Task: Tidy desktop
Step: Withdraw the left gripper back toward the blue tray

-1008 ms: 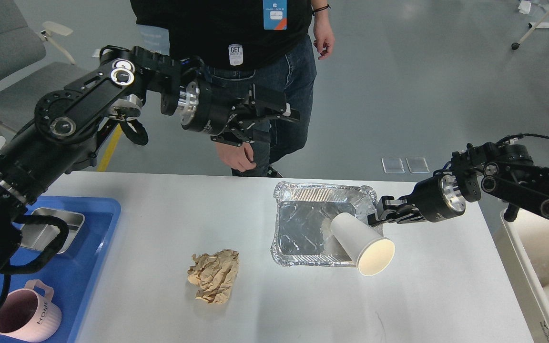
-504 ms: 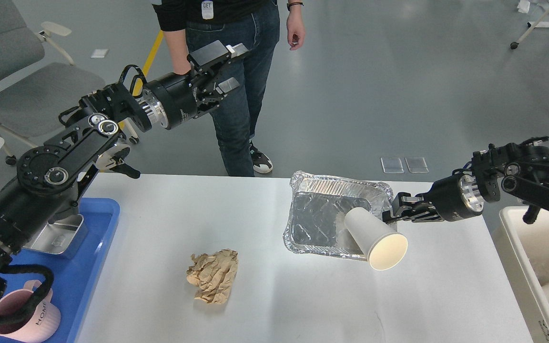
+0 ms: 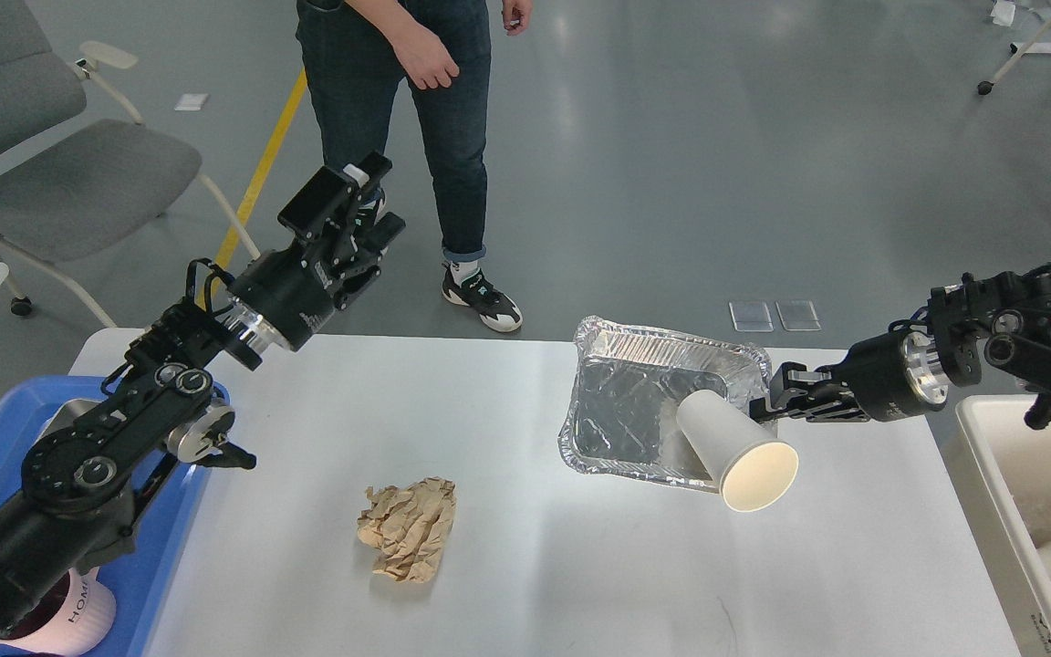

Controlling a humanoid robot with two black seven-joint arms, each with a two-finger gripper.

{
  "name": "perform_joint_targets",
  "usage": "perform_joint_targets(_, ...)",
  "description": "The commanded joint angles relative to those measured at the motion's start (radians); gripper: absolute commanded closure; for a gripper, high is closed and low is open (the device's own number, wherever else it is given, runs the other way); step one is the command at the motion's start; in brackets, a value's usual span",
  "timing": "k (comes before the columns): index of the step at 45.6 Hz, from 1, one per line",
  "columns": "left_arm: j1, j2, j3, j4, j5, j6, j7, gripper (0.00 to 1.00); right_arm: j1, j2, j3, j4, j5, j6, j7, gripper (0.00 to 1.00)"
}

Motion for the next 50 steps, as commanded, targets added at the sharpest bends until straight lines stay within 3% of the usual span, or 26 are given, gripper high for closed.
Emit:
perform_joint_targets(1, 0.106, 0.176, 0.018, -0.141, 0.072, -0.024, 0.018, 0.03, 0.002, -0.008, 0.003, 0.005, 0.000, 0.000, 0.000, 1.00)
perform_joint_targets(9, 0.160, 0.527, 0.111, -0.319, 0.135, -0.088, 0.025, 0.03, 0.003, -0.002, 0.003, 0.005, 0.000, 0.000, 0.000, 1.00)
perform_joint_targets(25, 0.157, 1.090, 0.153, -0.430, 0.135, -0.266, 0.013, 0.03, 0.017, -0.005, 0.002, 0.007, 0.000, 0.002, 0.000, 1.00)
perform_joint_targets(33, 0.148, 1.225, 0.159, -0.428, 0.135, -0.346, -0.045, 0.03, 0.017, -0.028, 0.000, 0.021, -0.002, 0.003, 0.000, 1.00)
perform_joint_targets(42, 0.142, 1.316, 0.156, -0.411, 0.135, -0.412, -0.064, 0.02, 0.017, -0.049, -0.001, 0.033, -0.002, 0.005, 0.000, 1.00)
perform_joint_targets(50, 0.143, 1.314, 0.144, -0.410, 0.135, -0.429, -0.065, 0.03, 0.017, -0.049, 0.000, 0.033, -0.002, 0.005, 0.000, 1.00)
